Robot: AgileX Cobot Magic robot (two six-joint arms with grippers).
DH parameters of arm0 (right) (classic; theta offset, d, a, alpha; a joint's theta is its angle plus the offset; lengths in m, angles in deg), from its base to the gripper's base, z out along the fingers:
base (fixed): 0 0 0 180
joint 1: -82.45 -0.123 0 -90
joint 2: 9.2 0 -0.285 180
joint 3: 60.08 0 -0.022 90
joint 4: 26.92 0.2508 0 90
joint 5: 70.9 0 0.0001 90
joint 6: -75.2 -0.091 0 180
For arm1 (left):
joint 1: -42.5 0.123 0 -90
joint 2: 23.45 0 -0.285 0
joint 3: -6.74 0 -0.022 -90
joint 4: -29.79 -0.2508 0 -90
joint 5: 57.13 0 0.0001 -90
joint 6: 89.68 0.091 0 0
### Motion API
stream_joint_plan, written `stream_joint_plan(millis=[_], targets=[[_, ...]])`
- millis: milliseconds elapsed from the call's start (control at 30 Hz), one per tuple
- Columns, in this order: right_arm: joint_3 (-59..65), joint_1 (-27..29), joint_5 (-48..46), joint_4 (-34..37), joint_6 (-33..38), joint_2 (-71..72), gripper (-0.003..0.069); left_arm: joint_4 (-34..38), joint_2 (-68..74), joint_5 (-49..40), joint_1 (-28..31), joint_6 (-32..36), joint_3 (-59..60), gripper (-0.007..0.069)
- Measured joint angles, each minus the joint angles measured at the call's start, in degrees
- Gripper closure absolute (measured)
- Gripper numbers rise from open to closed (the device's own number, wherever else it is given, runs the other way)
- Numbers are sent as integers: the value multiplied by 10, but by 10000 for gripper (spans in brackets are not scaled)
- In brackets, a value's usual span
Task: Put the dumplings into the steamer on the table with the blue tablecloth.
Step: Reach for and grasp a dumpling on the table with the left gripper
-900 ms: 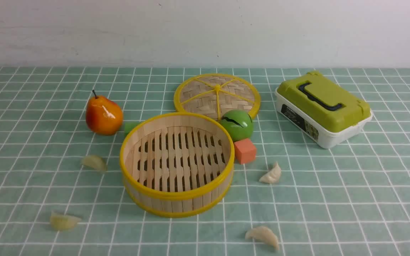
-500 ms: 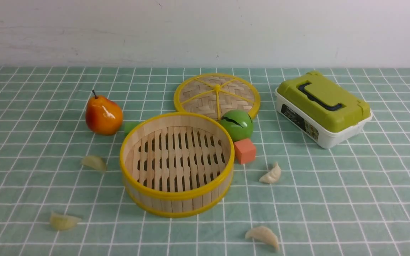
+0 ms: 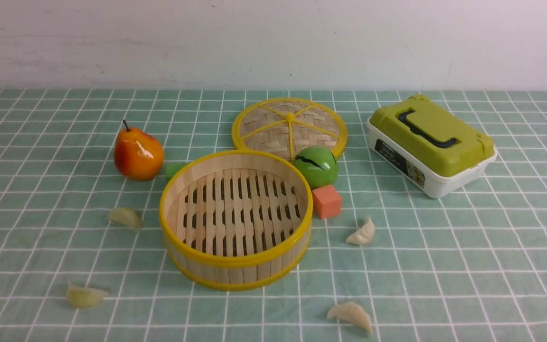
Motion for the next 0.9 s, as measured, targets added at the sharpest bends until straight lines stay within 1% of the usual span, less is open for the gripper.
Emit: stream_joint_plan(millis=[100,133,200,267,367,500,600,633,700,767,867,900], targets=[[0,0,8,-2,0,0,606,0,0,13,0,0,0,499],[1,0,19,-5,0,0,601,0,0,38,0,0,0,497],[4,0,39,-6,0,0,598,-2,0,57,0,0,0,496],[6,0,88,-8,0,0,596,-15,0,114,0,0,0,494],[6,0,202,-21,0,0,590,-35,0,199,0,9,0,494],[6,0,334,-26,-7,0,582,-40,0,252,0,10,0,491],[6,0,420,-26,-34,0,578,-41,0,277,0,9,0,491],[6,0,441,-26,-43,0,576,-38,0,285,0,0,0,491],[6,0,472,-26,-52,0,575,-27,0,304,0,-31,0,491],[6,0,492,-26,-58,0,574,19,0,343,0,-149,0,491],[-7,0,491,-29,-60,-11,585,80,0,396,0,-328,0,488],[-15,0,486,-34,-60,-18,596,82,2,400,0,-344,-2,488]])
